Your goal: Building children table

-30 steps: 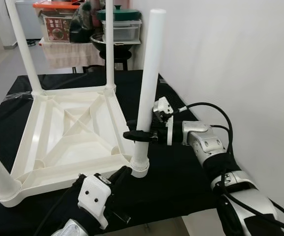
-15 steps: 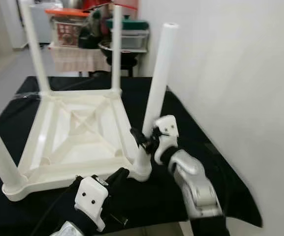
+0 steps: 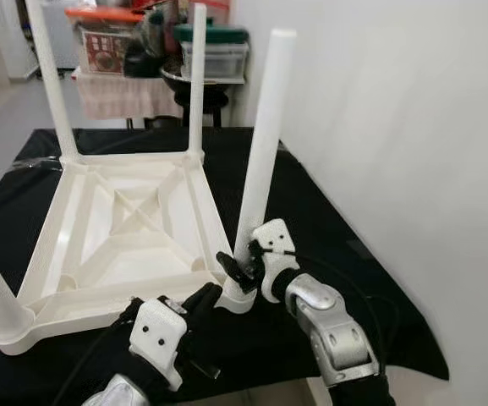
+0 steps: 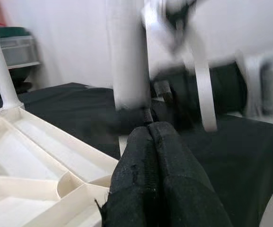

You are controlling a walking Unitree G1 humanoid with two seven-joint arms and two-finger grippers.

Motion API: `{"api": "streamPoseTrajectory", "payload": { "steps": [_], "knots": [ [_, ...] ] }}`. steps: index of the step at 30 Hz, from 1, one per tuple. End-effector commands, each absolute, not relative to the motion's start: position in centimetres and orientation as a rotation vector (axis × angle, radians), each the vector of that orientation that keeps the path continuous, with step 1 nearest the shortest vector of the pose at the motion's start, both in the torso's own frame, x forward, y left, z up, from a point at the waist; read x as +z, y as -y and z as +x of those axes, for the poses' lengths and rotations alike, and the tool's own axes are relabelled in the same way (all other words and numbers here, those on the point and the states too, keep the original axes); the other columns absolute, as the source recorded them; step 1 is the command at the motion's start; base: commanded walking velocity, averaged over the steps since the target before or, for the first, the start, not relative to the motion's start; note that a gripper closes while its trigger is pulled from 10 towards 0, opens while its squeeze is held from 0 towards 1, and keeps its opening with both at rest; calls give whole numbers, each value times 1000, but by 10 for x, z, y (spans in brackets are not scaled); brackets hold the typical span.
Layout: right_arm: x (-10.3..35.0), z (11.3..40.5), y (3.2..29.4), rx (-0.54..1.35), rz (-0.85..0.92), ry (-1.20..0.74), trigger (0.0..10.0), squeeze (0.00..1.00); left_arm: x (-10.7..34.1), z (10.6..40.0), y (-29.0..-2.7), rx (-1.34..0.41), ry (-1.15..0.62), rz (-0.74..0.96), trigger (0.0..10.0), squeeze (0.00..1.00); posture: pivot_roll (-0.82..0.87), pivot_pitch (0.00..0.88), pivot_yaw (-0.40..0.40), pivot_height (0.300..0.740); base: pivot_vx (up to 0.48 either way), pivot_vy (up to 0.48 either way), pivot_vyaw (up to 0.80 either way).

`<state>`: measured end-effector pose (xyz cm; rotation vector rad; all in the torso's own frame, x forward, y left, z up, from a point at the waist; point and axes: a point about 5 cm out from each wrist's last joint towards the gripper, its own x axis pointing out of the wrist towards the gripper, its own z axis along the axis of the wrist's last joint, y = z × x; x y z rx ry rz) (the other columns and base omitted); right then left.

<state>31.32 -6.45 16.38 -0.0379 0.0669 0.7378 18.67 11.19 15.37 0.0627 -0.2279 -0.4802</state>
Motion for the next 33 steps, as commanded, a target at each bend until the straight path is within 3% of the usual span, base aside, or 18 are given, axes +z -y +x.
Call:
{"api": "streamPoseTrajectory", "payload": {
  "steps": [1,3,4,5,10,16,17,18,19,27,33],
  "knots": [
    [181,313,62,900,4,23,10000,1000,152,187,-110,-484,225,62,10000,0,69,0,-105,740,0,0,0],
    [181,313,62,900,4,23,10000,1000,152,187,-110,-484,225,62,10000,0,69,0,-105,740,0,0,0],
    [184,314,65,995,0,33,10000,1000,152,188,-110,-484,226,62,10000,0,70,0,-105,740,0,0,0],
    [186,317,71,1110,-37,36,10000,0,152,188,-110,-484,226,62,10000,0,74,0,-104,740,0,0,0],
    [194,331,88,1309,-61,27,10000,0,152,189,-111,-482,227,63,10000,0,74,0,-106,740,0,0,0],
    [203,348,95,1383,-56,8,10000,0,152,189,-111,-480,226,65,10000,0,87,0,-107,740,0,0,0],
    [205,350,96,1398,-48,6,4039,0,152,189,-111,-479,226,66,10000,0,88,0,-107,740,0,0,0],
    [205,350,96,1398,-48,6,4039,0,152,189,-111,-479,226,66,10000,0,88,0,-107,740,0,0,0],
    [206,353,97,1404,-46,0,0,0,152,189,-111,-479,226,66,10000,0,88,0,-106,740,0,0,0],
    [199,357,107,1404,-67,-27,0,0,153,187,-111,-478,228,66,10000,0,88,4,-109,740,0,0,0],
    [186,355,115,1201,-112,0,0,0,155,186,-112,-480,231,64,10000,0,69,29,-108,740,0,0,0]
  ]
}}
